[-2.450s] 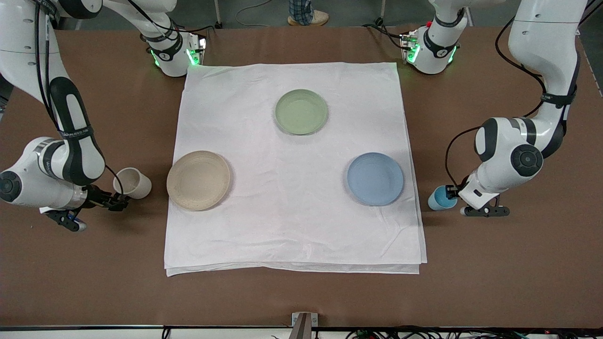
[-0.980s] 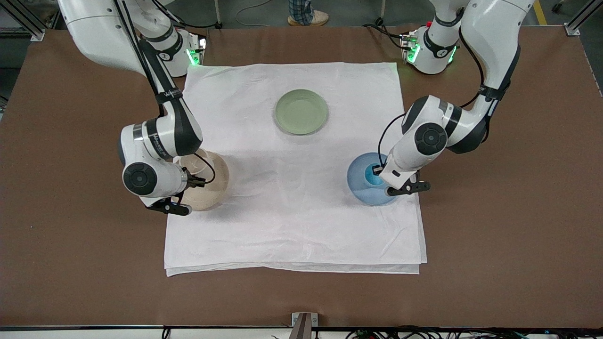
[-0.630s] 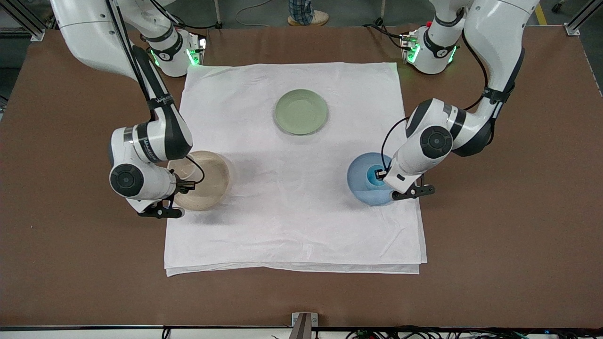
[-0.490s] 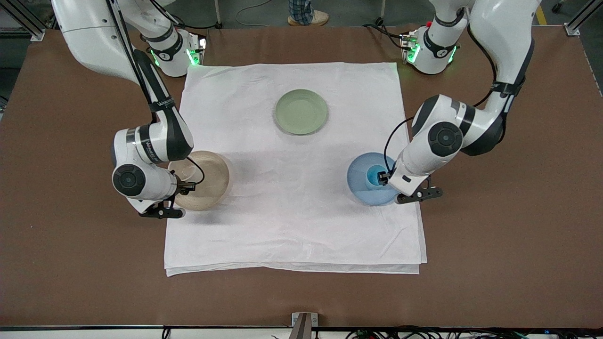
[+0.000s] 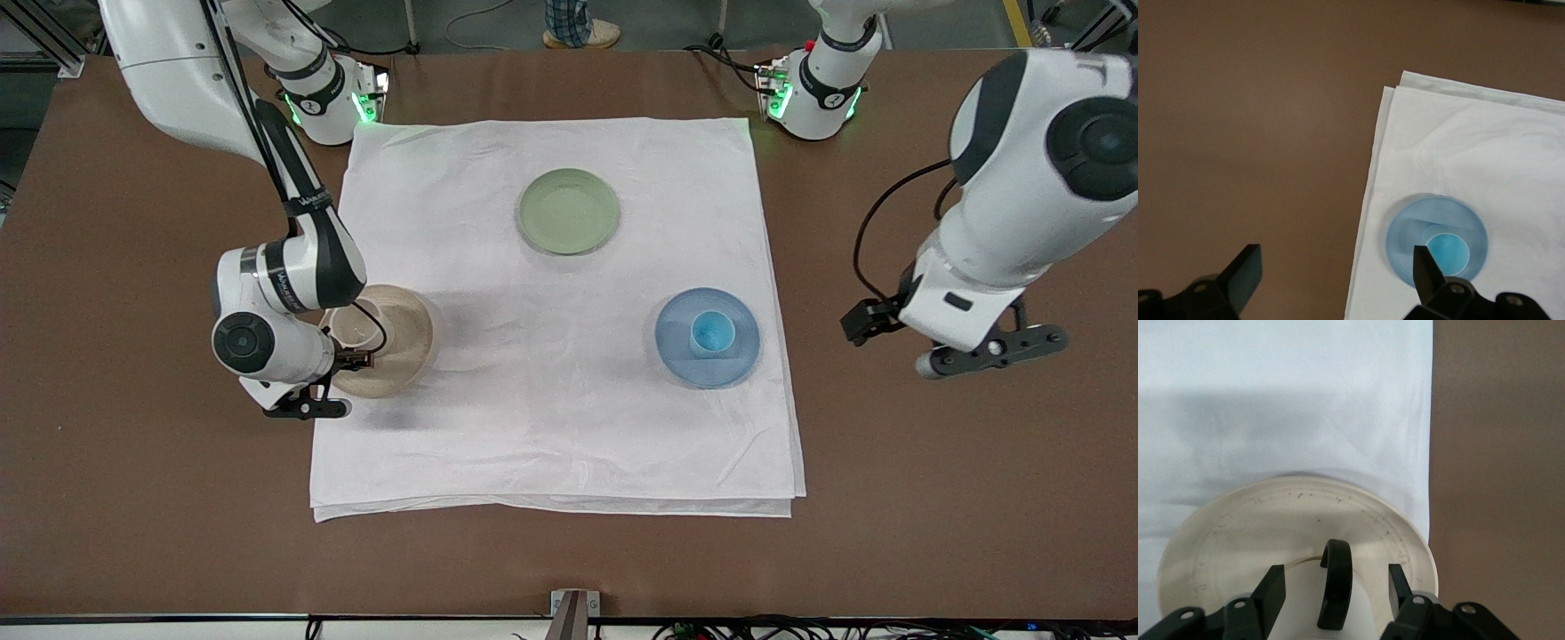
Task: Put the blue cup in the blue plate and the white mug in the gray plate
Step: 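Open the right gripper on the beige plate while the left gripper withdraws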
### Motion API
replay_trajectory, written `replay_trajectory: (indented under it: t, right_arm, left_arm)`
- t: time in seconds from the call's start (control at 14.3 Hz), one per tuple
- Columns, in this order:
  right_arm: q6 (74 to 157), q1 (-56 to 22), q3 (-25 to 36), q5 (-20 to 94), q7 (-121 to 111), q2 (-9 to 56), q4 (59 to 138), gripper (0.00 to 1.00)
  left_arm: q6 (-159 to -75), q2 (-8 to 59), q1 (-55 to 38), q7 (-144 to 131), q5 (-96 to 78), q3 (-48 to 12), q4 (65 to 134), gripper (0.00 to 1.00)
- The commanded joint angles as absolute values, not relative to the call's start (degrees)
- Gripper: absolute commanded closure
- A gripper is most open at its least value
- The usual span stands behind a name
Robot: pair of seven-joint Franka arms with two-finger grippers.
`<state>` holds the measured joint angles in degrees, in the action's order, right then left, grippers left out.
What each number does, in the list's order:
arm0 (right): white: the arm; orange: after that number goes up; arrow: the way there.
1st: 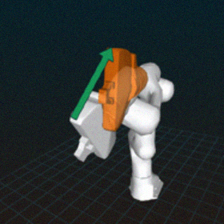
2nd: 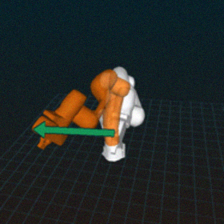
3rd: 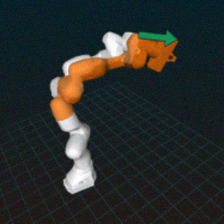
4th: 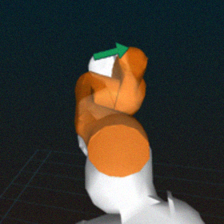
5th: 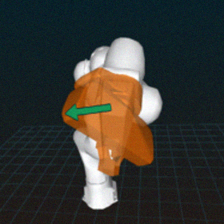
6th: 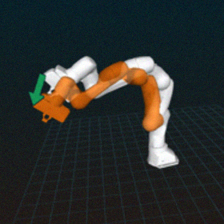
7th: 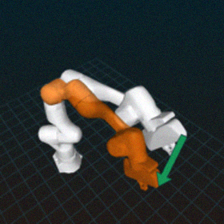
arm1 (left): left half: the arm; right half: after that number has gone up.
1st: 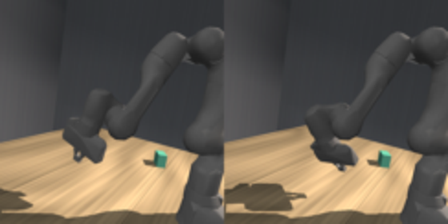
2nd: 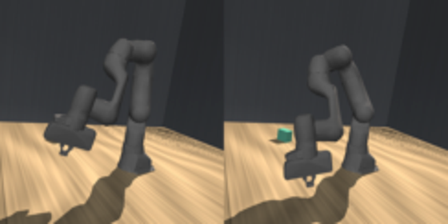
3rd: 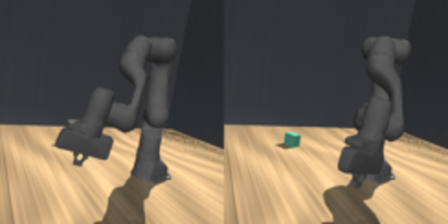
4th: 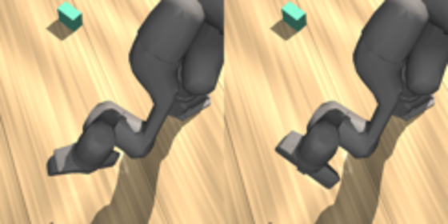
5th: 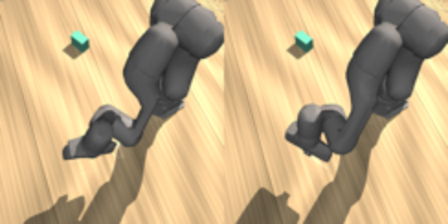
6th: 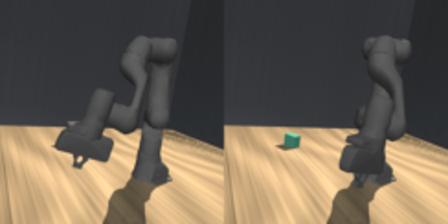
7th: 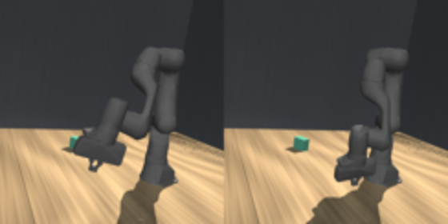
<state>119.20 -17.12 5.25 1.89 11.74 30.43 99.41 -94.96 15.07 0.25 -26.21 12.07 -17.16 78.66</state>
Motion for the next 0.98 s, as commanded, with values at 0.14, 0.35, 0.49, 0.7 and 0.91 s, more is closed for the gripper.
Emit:
replay_trajectory:
  t: [0.14,0.35,0.49,0.7,0.91]
  right_arm:
    - [112.80,-12.67,5.10,6.33,4.15,24.00,94.42,0.00]
    - [97.08,-6.70,5.36,5.28,-5.59,23.65,84.41,0.00]
    - [87.59,-3.62,5.36,1.43,-7.82,22.77,78.43,0.00]
    - [79.20,-1.24,5.36,-0.26,-7.38,22.06,70.42,0.00]
    - [77.61,-0.01,5.36,-1.84,-7.03,21.97,68.03,0.00]
  left_arm:
    - [-88.07,7.05,5.26,-15.75,8.54,-17.23,78.75,0.00]
    - [-85.27,3.53,5.80,-9.86,6.86,-15.48,79.45,0.00]
    - [-83.16,2.03,3.09,-7.83,4.06,-9.88,79.98,0.00]
    - [-82.53,0.00,-2.54,-3.61,1.32,-1.07,82.18,0.00]
    - [-82.44,-1.84,-2.55,-4.39,1.23,-1.23,84.55,0.00]
